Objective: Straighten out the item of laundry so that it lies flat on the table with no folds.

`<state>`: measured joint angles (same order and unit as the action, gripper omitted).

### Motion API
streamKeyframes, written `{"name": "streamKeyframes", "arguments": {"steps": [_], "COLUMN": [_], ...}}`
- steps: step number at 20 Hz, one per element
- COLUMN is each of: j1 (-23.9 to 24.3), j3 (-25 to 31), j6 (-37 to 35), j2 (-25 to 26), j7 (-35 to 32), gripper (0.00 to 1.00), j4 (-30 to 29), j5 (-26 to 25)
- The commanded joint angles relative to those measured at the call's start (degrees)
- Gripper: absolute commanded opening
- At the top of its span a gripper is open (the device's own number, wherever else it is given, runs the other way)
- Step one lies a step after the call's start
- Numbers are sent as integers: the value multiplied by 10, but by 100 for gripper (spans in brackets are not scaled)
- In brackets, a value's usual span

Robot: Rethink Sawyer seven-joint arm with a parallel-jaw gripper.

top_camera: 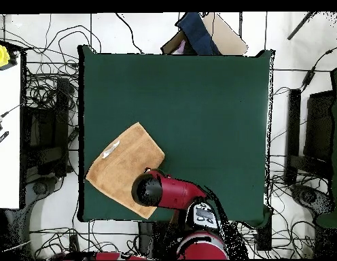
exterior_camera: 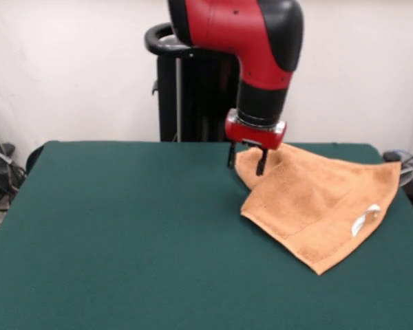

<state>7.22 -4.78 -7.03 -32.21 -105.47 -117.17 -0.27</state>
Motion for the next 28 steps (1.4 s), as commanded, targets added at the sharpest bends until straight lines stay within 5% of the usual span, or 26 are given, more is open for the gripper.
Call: {"name": "streamKeyframes", "arguments": {"steps": [1, 9, 21, 28], "j1": [-21, -82, -137, -162], "j3": [101, 83, 72, 21], "j6": [-13, -17, 147, 191], "j2": [26, -1, 163, 184], "j7": [-98, -157, -163, -124], "gripper": [100, 100, 100, 100], "j4": [-20, -55, 15, 43], "j5": [23, 69, 97, 103]}}
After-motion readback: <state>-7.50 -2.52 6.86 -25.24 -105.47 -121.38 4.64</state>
